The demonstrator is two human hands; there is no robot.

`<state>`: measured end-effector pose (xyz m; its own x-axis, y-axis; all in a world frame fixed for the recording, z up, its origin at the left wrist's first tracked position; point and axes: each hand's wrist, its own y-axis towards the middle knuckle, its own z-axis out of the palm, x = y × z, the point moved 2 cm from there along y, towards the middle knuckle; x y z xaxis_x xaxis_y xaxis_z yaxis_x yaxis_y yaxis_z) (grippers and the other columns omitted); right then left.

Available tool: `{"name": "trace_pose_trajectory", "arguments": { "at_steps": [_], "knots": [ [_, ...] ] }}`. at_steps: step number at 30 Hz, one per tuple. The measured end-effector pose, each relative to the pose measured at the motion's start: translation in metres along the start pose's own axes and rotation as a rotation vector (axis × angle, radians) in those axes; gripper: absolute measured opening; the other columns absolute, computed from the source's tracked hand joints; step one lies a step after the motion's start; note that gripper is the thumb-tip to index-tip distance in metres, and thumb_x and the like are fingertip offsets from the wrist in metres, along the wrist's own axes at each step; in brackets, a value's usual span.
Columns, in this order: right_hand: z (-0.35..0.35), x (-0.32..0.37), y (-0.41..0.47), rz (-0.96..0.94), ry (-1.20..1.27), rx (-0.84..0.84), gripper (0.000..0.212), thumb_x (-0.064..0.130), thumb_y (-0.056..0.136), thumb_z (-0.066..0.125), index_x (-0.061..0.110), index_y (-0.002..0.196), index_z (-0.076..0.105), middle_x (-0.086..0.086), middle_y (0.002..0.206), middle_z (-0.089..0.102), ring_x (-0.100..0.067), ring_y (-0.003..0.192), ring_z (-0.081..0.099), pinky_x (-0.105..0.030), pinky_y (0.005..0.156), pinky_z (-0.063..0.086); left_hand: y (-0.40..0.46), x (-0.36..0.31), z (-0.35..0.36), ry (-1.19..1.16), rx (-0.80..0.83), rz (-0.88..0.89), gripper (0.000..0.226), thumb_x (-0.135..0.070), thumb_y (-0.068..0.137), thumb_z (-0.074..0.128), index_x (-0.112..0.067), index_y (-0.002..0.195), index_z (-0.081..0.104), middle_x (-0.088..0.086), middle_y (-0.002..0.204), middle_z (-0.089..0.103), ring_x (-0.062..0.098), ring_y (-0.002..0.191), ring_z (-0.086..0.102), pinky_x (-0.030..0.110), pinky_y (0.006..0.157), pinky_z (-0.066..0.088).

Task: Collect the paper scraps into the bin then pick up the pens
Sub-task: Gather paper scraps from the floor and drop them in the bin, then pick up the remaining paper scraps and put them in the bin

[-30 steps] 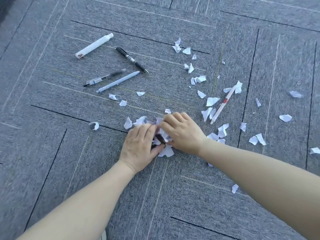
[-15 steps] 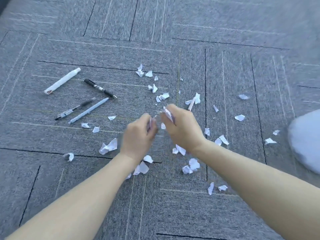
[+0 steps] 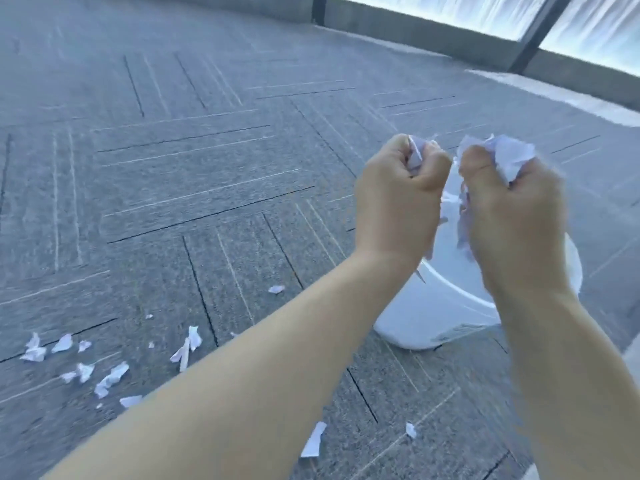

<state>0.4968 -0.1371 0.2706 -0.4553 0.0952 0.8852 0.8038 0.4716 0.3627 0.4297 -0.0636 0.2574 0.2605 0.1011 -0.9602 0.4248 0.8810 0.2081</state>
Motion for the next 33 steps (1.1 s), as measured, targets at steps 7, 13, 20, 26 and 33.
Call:
{"name": "trace_pose_trajectory", "arguments": {
  "at_steps": [7,13,20,26,33],
  "knots": [
    [-0.045,-0.065,0.031,0.263,-0.176,-0.05,0.034,0.034,0.094,0.054,0.011,0.069,0.051,0.008,0.037,0.048,-0.013,0.034,0.045,-0.02,0.037,0.033,0.043,0.064,0.07,0.252,0.117,-0.206,0.041,-0.03,0.083,0.055,-0.016,0.051,0.032,-0.002,0.044,0.033,0.03,0.049,0.042,0.042,0.053,0.052],
    [-0.038,-0.09,0.034,0.463,-0.395,0.219,0.047,0.051,0.087,0.055,0.019,0.122,0.062,0.002,0.12,0.064,-0.021,0.11,0.06,-0.038,0.094,0.047,0.046,0.071,0.069,0.851,0.545,-0.326,0.022,-0.017,0.09,0.047,-0.001,0.084,0.061,0.012,0.078,0.059,0.025,0.059,0.049,0.027,0.047,0.035],
    [0.008,-0.027,0.009,0.022,-0.041,0.033,0.013,0.021,0.09,0.057,0.023,0.087,0.07,0.016,0.069,0.062,0.0,0.061,0.056,-0.024,0.062,0.045,0.038,0.038,-0.001,0.236,0.103,0.018,0.024,-0.014,0.082,0.044,-0.018,0.074,0.066,0.003,0.072,0.068,0.024,0.068,0.064,0.044,0.067,0.056],
    [0.117,-0.032,-0.075,-0.053,0.051,0.511,0.012,0.016,0.089,0.058,0.017,0.087,0.07,0.011,0.072,0.06,-0.004,0.059,0.052,-0.019,0.058,0.038,0.003,0.1,-0.148,0.553,-0.128,-0.098,0.022,-0.013,0.088,0.049,-0.023,0.074,0.063,0.001,0.071,0.067,0.022,0.063,0.058,0.044,0.059,0.049],
    [0.234,-0.111,-0.191,-0.195,-0.529,1.319,0.045,0.02,0.1,0.04,0.017,0.144,0.038,-0.004,0.151,0.036,-0.027,0.137,0.029,-0.04,0.107,0.033,-0.097,0.164,-0.374,1.147,-0.312,-0.526,0.041,-0.009,0.088,0.044,-0.02,0.125,0.057,0.009,0.132,0.051,0.029,0.119,0.046,0.042,0.099,0.04]
  ]
}}
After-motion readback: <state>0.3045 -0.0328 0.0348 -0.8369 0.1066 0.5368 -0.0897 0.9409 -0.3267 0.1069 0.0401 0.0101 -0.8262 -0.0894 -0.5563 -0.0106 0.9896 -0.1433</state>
